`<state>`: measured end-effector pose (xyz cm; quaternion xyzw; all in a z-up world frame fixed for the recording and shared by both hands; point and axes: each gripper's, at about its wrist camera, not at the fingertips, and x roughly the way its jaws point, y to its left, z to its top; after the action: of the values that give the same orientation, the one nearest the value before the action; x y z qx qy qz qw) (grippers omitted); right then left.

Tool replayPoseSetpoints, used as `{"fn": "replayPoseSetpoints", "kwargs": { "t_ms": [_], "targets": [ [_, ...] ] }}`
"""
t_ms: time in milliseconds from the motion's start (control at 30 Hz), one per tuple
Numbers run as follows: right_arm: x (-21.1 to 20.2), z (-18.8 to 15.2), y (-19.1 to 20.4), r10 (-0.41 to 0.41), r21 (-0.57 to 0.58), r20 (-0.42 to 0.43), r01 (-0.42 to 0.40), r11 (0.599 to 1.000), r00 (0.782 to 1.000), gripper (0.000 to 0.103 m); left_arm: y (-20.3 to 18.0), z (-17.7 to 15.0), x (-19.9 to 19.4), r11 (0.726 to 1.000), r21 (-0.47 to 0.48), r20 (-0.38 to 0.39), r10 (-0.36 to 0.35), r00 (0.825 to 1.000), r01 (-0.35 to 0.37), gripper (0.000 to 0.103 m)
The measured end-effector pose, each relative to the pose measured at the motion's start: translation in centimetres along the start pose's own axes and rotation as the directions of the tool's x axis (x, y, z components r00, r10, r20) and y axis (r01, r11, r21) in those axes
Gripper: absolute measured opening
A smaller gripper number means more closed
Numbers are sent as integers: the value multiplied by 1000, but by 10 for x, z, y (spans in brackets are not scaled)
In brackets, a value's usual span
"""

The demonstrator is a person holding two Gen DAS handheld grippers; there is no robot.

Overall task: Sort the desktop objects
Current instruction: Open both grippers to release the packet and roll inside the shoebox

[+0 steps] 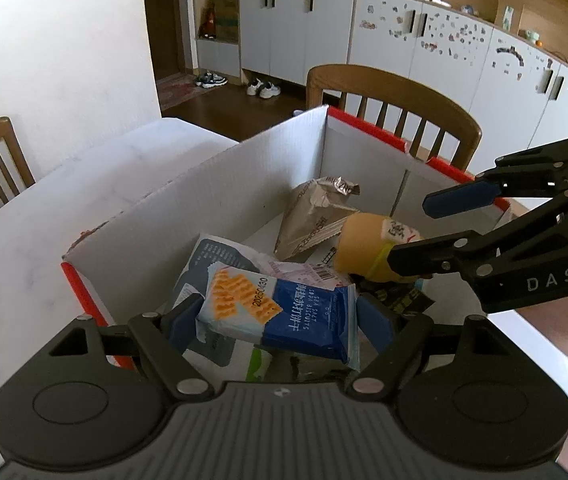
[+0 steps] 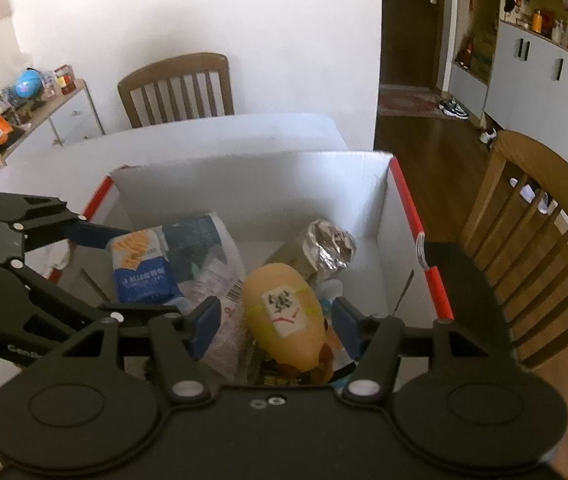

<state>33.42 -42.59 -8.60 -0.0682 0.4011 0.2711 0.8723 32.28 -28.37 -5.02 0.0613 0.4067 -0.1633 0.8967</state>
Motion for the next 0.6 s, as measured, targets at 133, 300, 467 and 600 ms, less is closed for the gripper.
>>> {"fn": "replayPoseSetpoints", "kwargs": {
  "t_ms": [133,300,467,600],
  "targets": [
    [-7,1,3,8,-5,11,-8,1000,1000,61,-1,0,-6,1000,-13,6,-3,1000,3,83],
    [-11,0,3,6,2,20,-6,1000,1000,61,-2,-2,-7,1000,-9,-3,10,1000,-10,84],
    [-16,-2,3,3,10,28,-3,1000,1000,62,-4,-4,-9,999,9,24,39,999,-39,99],
    [-19,-4,1,-2,18,35,1,1000,999,62,-7,-3,-12,999,22,45,33,998,-34,103]
  ]
}}
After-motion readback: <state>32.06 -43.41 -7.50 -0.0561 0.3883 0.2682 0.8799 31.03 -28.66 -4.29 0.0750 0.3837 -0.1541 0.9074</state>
